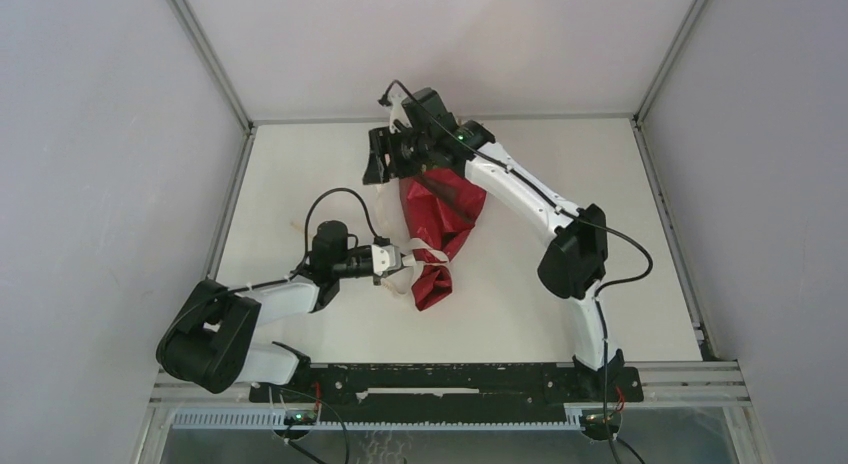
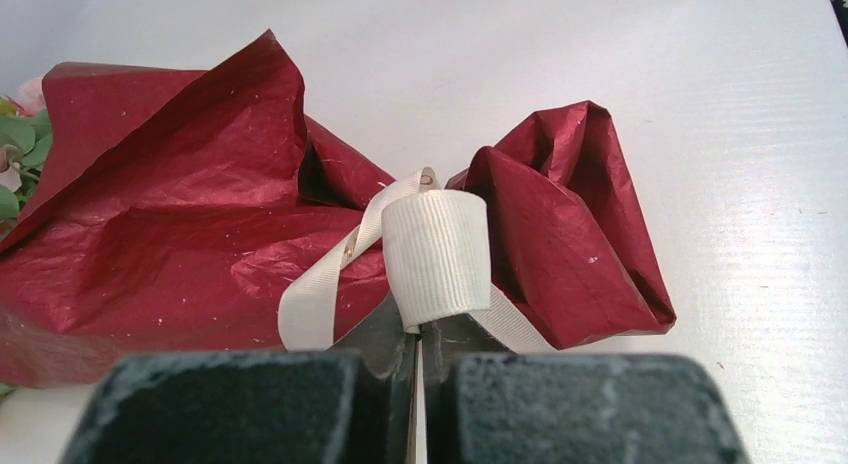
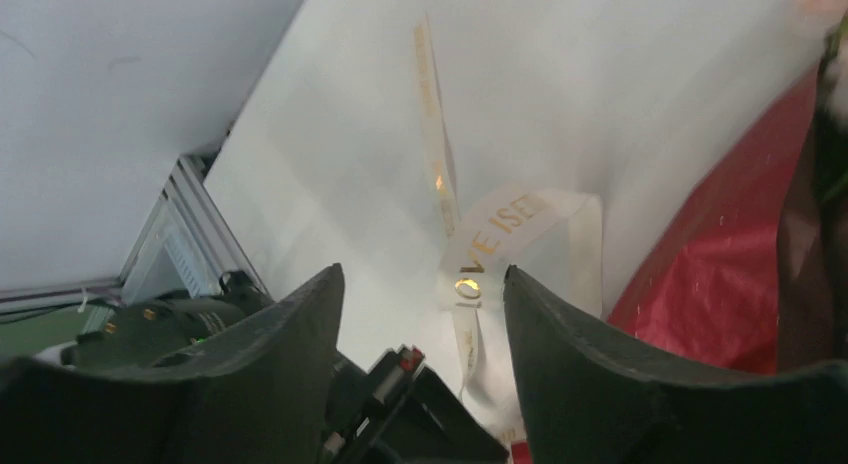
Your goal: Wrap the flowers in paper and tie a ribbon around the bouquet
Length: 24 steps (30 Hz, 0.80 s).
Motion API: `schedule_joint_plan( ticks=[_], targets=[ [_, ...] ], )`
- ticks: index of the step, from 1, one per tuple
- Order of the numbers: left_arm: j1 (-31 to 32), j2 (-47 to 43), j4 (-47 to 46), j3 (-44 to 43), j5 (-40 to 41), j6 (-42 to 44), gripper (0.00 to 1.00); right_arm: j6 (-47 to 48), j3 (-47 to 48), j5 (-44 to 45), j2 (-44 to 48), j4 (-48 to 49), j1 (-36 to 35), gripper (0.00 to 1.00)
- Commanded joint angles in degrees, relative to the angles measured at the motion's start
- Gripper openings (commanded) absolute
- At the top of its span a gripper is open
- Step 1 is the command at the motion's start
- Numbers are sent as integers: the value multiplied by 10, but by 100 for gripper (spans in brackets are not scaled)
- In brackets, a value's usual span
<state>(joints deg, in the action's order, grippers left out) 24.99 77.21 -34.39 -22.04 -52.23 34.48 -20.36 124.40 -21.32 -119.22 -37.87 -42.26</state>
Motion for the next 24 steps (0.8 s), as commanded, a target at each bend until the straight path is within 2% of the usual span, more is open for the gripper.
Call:
schedule_joint_plan(
  ticks=[1,3,6,8,9,11,13,15,18,20,22,24],
  targets=[
    [2,-15,-13,4,3,-3,0,60,-39,-45,68,-22,24,72],
    [2,-15,-10,4,3,-5,0,82,-173,-76,148,83,50,75],
    [2,-15,-10,3,4,-6,0,122,-433,-194,284,286,98,76],
    [2,-15,-8,2,5,-6,0,172,-549,-270,338,389,120,74],
    [2,-13,-7,1,4,-6,0,219,-578,-290,353,399,119,74],
    [2,-11,-2,-1,3,-4,0,373,-592,-309,360,323,98,75],
    [2,-9,4,-5,2,-1,0,447,-592,-299,352,293,71,77],
    [2,-8,10,-9,2,3,0,426,-592,-288,337,328,67,78],
    [1,-6,15,-12,1,9,0,328,-592,-301,314,435,82,78],
    [2,-3,17,-13,-2,11,0,271,-582,-240,288,490,73,81],
    [3,2,17,-15,-6,14,0,225,-513,-148,233,466,42,80],
    [5,3,17,-17,-7,16,0,195,-407,-98,167,344,20,79]
  ],
)
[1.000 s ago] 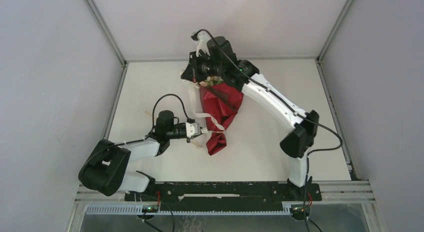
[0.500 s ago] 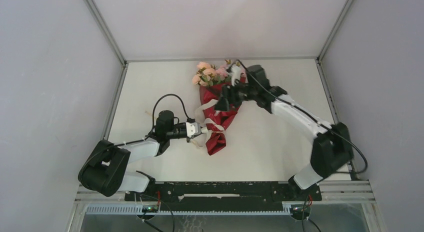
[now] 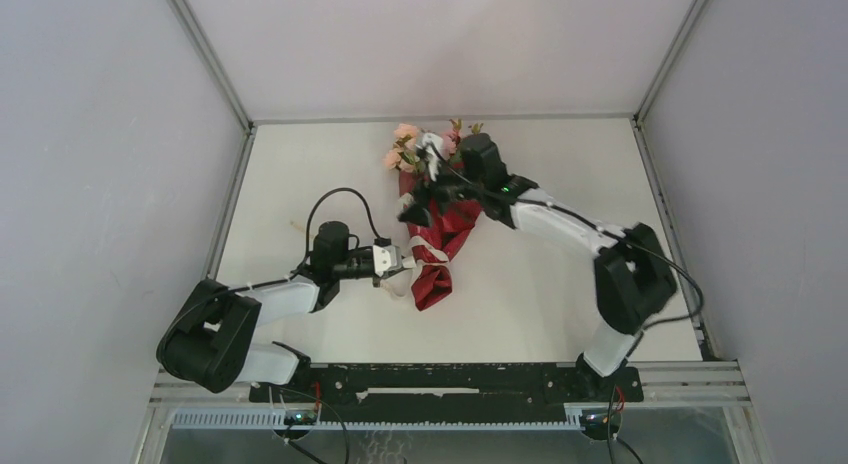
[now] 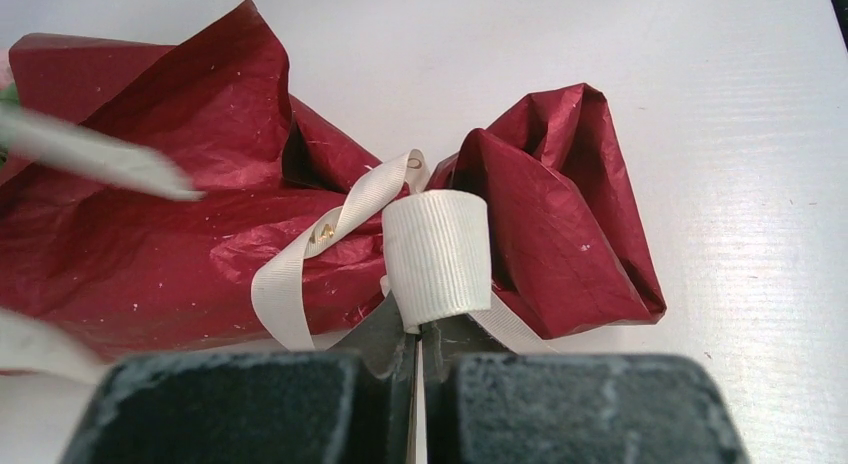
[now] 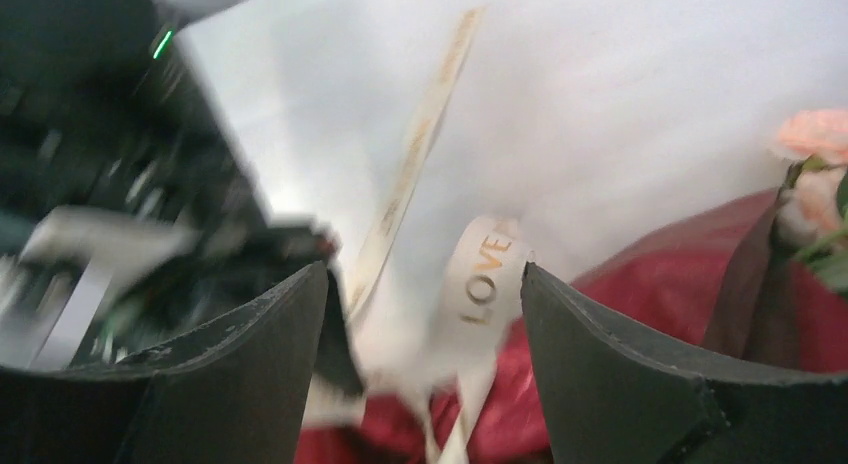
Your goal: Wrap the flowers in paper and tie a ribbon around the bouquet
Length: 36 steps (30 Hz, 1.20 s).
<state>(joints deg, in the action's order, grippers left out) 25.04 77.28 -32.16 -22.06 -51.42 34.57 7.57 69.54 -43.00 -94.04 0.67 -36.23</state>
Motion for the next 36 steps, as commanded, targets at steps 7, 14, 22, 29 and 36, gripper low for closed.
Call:
schedule_joint_plan(
  ticks=[7,14,22,29,36],
  targets=[
    [6,1,-5,-18,-12,24,0,-163,448,280,-264,-457,-47,85],
    [6,3,-6,-17,-13,26,0,-77,640,481,-368,-615,-112,99],
    [7,-6,-2,-12,-8,27,0,-42,640,435,-338,-576,-108,100],
    [7,-14,-3,-4,-4,33,0,-73,128,-38,-16,-134,29,100],
    [7,-16,0,-7,-6,35,0,244,-57,-95,74,-113,-34,100]
  ],
)
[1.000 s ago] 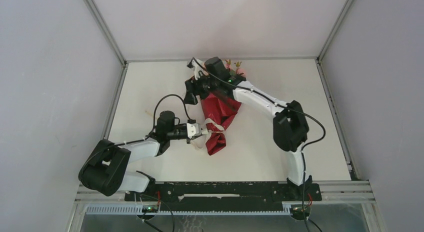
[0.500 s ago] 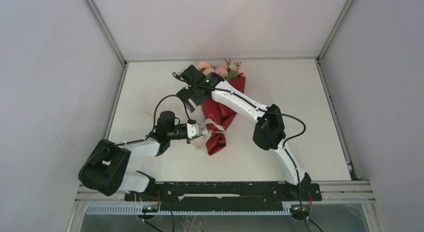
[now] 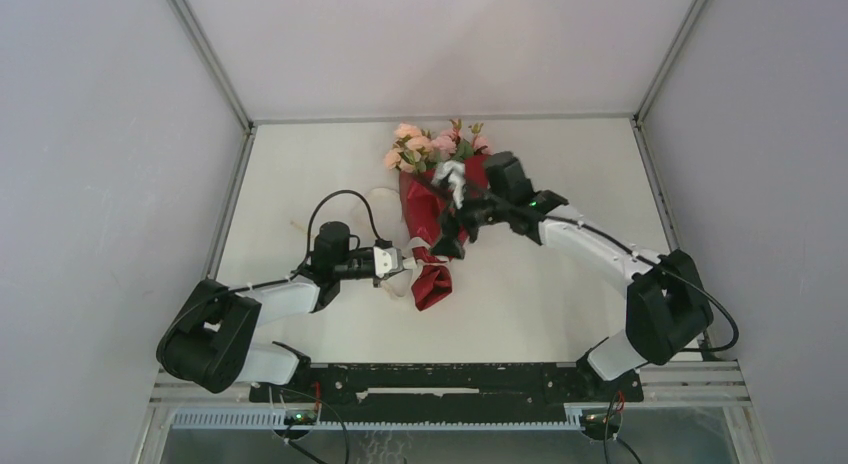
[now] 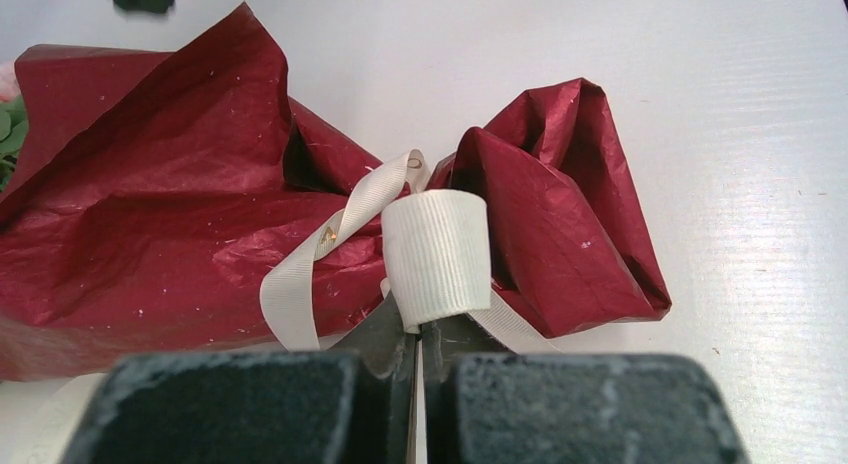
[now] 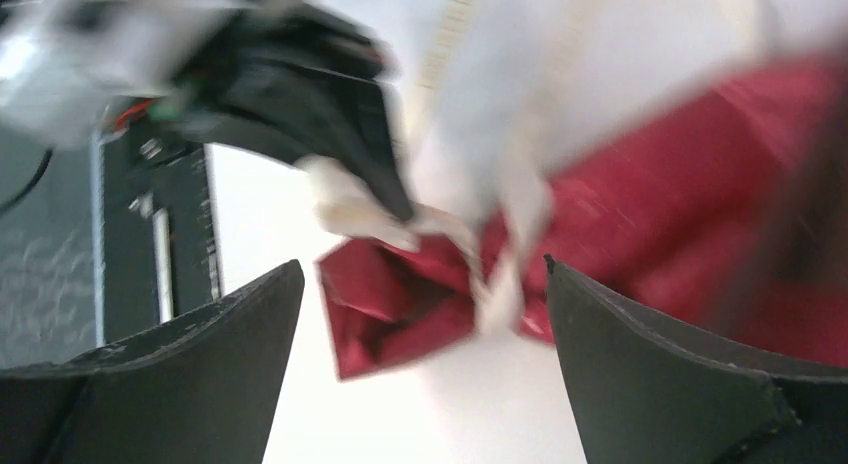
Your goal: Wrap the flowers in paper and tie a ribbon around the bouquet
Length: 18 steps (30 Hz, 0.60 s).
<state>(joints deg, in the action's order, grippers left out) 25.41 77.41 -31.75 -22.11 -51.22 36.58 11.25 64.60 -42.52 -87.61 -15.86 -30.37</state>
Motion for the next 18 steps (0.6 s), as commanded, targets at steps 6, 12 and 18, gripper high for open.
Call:
schedule_joint_plan(
  ticks=[6,12,18],
  targets=[
    [3,-17,6,-12,-6,17,0,197,-8,-81,-23,95,-112,99],
    [4,-18,17,-19,-7,17,0,191,-4,-60,-53,104,-120,57],
    [3,-12,20,-23,-8,18,0,198,-4,-51,-63,90,-123,61]
  ],
)
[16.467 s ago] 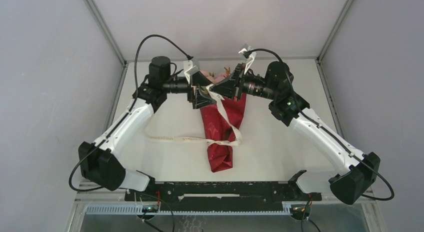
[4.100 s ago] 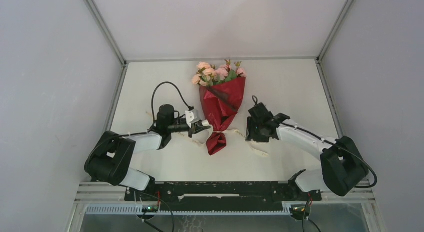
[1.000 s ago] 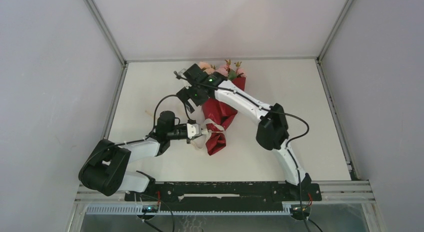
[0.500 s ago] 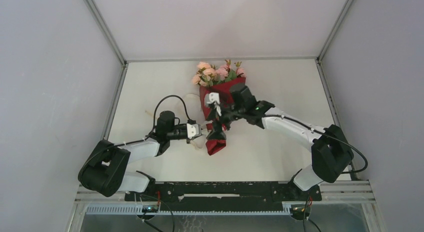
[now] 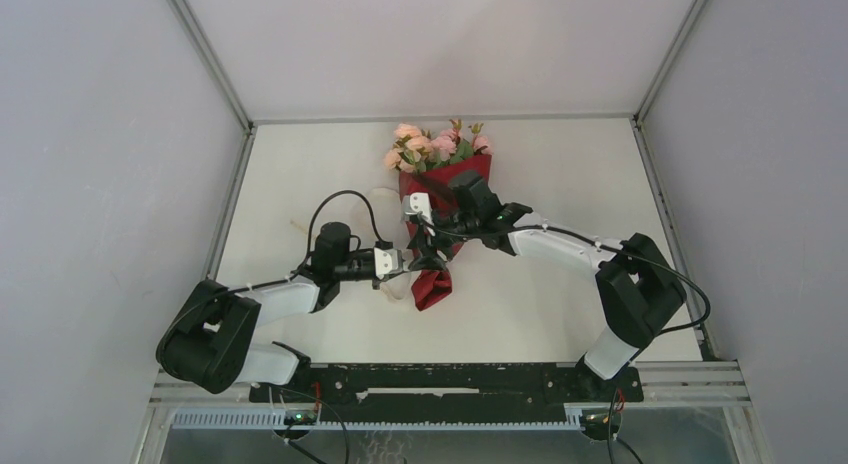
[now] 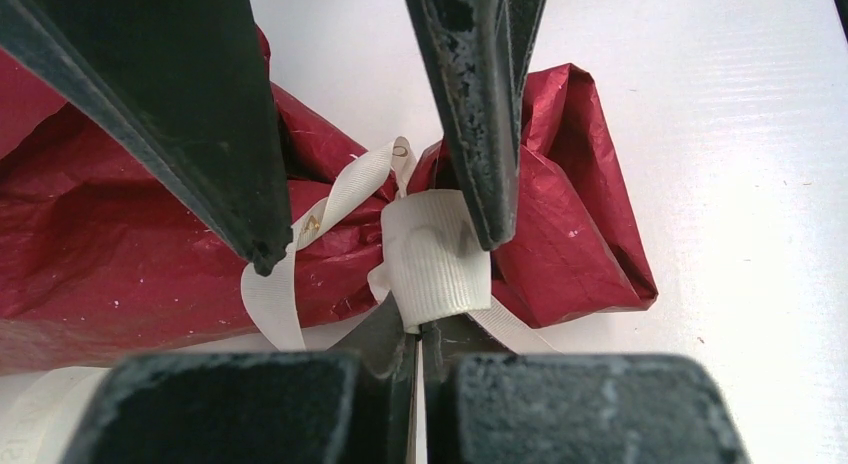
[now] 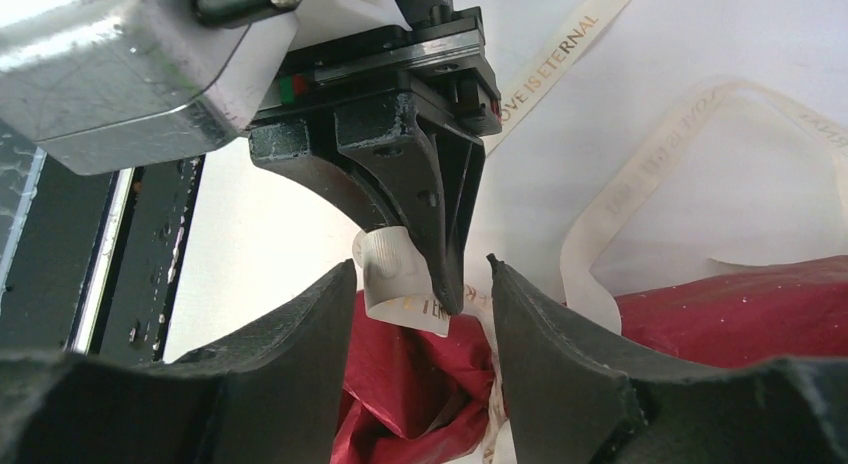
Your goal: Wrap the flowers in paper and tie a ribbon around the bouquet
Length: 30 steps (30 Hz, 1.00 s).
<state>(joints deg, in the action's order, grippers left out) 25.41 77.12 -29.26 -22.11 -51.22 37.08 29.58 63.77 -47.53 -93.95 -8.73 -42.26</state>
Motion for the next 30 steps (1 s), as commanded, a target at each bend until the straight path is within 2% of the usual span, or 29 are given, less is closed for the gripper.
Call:
schedule_joint_plan(
  ticks=[1,4,8,10,12,13,15,16,18,19,20,22,26,28,30],
  targets=[
    [4,-9,-4,-24,-8,12,0,16,4,-2,-2,17,-5,61],
    [4,-9,-3,-25,-7,12,0,11,5,1,-9,15,-5,55],
    [5,-9,-2,-26,-7,11,0,13,8,11,-12,-2,-5,41],
    [5,-8,-2,-26,-8,11,0,17,8,13,-8,-15,-1,27],
    [6,-7,-2,-26,-9,11,0,17,8,19,-5,-18,0,5],
    [7,-7,-2,-27,-9,11,0,17,8,25,-3,-18,1,0],
    [8,-8,-2,-28,-6,9,0,8,8,33,2,-13,3,0],
    [10,-9,-2,-29,-1,3,6,-2,8,33,2,-8,7,0],
    [10,-16,-2,-32,10,-21,50,-33,7,25,1,6,19,0],
    [10,-22,1,-34,15,-46,68,-47,7,25,0,14,24,0],
    [9,-31,11,-39,21,-61,76,-61,8,30,-1,20,28,0],
    [0,-58,94,-67,11,-65,80,-78,7,46,-3,29,31,0],
    [-55,-98,334,-166,-52,-72,81,-113,7,82,-9,48,28,0],
    [-81,-101,472,-229,-37,-97,81,-130,8,87,-12,54,26,0],
    [-111,-97,536,-286,25,-162,78,-143,8,96,-14,55,20,0]
  ],
)
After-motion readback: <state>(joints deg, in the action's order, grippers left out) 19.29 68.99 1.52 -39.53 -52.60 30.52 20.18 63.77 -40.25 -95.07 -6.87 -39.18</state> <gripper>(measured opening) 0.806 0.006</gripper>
